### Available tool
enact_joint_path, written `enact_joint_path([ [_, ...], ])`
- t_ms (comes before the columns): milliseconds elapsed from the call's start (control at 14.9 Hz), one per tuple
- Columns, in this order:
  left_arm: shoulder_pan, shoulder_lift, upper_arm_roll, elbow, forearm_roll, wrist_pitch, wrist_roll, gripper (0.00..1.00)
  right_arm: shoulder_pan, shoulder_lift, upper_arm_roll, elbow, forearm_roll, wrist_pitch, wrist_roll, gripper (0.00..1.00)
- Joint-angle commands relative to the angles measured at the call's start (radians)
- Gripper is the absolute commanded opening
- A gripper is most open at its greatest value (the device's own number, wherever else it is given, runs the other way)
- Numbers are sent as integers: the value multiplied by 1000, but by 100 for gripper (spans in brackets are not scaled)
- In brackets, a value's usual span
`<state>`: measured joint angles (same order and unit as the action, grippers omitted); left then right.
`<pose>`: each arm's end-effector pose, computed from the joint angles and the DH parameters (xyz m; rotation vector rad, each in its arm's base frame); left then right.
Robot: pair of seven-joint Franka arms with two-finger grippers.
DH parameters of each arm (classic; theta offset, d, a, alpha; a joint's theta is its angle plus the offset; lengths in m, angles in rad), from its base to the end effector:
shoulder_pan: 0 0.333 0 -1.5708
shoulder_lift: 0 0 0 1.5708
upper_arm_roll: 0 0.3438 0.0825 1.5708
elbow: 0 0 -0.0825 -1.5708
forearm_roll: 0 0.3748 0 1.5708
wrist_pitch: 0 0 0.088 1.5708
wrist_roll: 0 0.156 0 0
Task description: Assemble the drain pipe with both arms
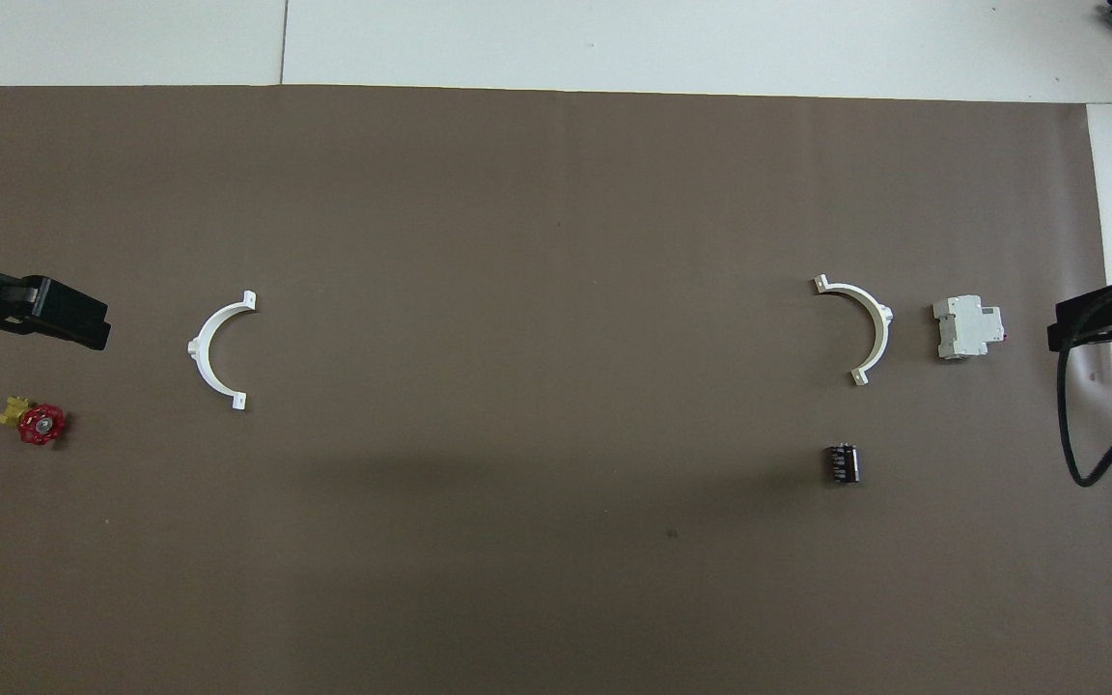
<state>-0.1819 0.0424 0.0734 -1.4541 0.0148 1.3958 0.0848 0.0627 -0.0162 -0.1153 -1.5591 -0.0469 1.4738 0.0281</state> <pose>0.5335 -0.0565 0.6191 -3.1044 0.2979 0.1566 0.5252 -0.0358 0.6094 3.0929 -0.1293 -0.1080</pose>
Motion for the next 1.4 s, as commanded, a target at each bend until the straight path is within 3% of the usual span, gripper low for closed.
enact_joint_path([
  [0,-2,-29,0,-37,17,19,-13,100,-6,-21,2,-24,9,20,-14,100],
  [268,-2,-29,0,-37,17,19,-11,100,-9,-22,2,-35,12,19,-11,100],
  [669,-2,-29,0,-37,17,19,-11,100,-12,-62,0,-133,13,98,-49,100],
  [936,-2,-29,0,-37,17,19,-13,100,-12,-102,-3,-353,34,354,-201,100],
  [1137,-2,-29,0,-37,17,19,-11,100,-9,-24,-3,-433,68,552,-290,100],
  [1338,-2,-29,0,-37,17,19,-11,100,-11,125,-3,-434,136,711,-429,100],
])
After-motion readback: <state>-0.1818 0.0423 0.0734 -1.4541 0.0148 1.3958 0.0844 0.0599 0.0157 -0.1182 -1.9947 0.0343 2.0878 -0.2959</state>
